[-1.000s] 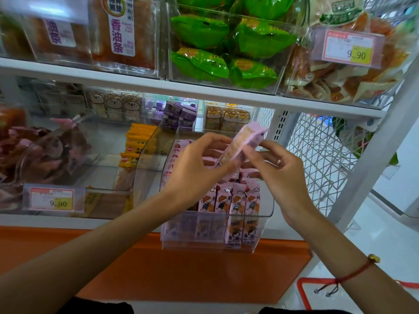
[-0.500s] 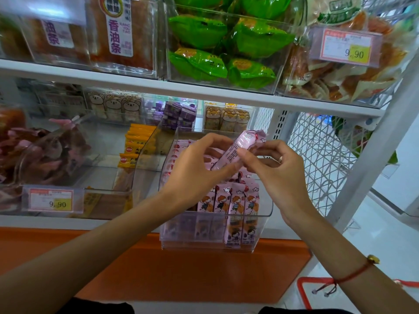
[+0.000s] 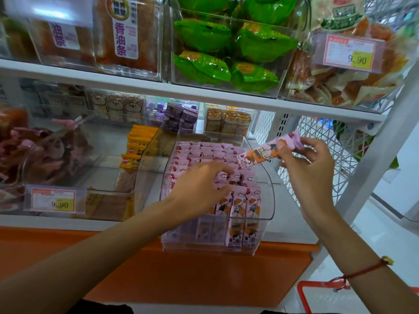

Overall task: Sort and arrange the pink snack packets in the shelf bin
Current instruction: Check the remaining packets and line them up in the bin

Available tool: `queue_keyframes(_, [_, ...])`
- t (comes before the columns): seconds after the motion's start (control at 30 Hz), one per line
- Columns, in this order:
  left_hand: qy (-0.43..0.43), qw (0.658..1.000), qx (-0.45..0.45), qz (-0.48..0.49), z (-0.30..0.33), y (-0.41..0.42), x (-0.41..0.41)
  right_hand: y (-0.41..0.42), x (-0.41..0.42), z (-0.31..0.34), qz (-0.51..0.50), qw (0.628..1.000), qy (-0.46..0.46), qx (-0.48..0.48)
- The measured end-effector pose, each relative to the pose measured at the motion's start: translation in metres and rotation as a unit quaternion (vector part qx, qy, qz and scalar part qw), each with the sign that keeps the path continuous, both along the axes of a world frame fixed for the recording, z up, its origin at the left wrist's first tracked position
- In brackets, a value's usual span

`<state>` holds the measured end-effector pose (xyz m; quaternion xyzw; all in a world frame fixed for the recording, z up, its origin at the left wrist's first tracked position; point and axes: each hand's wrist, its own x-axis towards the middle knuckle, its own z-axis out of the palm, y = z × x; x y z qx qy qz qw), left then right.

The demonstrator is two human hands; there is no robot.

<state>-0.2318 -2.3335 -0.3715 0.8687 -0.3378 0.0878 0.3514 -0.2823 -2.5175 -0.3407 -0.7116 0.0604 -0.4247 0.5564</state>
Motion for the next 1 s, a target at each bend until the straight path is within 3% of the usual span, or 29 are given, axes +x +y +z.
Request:
queue_keyframes(0.17, [-0.067,0.982,0.172,-0.027,-0.005,0.001,0.003,0.003,0.006,-0.009,0.005,0.993,0.045,-0.107])
queue_keyframes(0.3, [-0.091,0.981,0.168,-0.019,-0.004,0.004,0.005,0.002,0.011,-0.005,0.004,0.963,0.111,-0.247])
queue_keyframes(0.4, [-0.088,0.984,0.151,-0.02,-0.005,0.008,0.005,-0.003,0.013,0.01,0.069,0.936,0.16,-0.305])
queue_keyframes(0.53, [-0.083,0.986,0.141,-0.022,-0.004,0.009,0.005,0.002,0.021,0.017,0.095,0.836,0.235,-0.486])
queue_keyframes(0.63, [-0.08,0.987,0.134,-0.022,-0.003,0.008,0.004,0.012,0.03,0.011,0.069,0.757,0.233,-0.606])
queue_keyframes(0.73, [-0.082,0.99,0.113,-0.025,-0.004,0.009,0.004,0.017,0.039,0.009,0.107,0.689,0.266,-0.666])
queue_keyframes(0.8, [-0.087,0.99,0.111,-0.021,-0.005,0.01,0.005,0.017,0.041,0.013,0.122,0.664,0.293,-0.677])
queue_keyframes(0.9, [-0.1,0.987,0.12,-0.019,-0.006,0.012,0.006,0.017,0.038,0.02,0.126,0.667,0.292,-0.674])
queue_keyframes(1.0, [-0.093,0.988,0.119,-0.017,-0.005,0.013,0.007,0.013,0.027,0.025,0.096,0.742,0.242,-0.618])
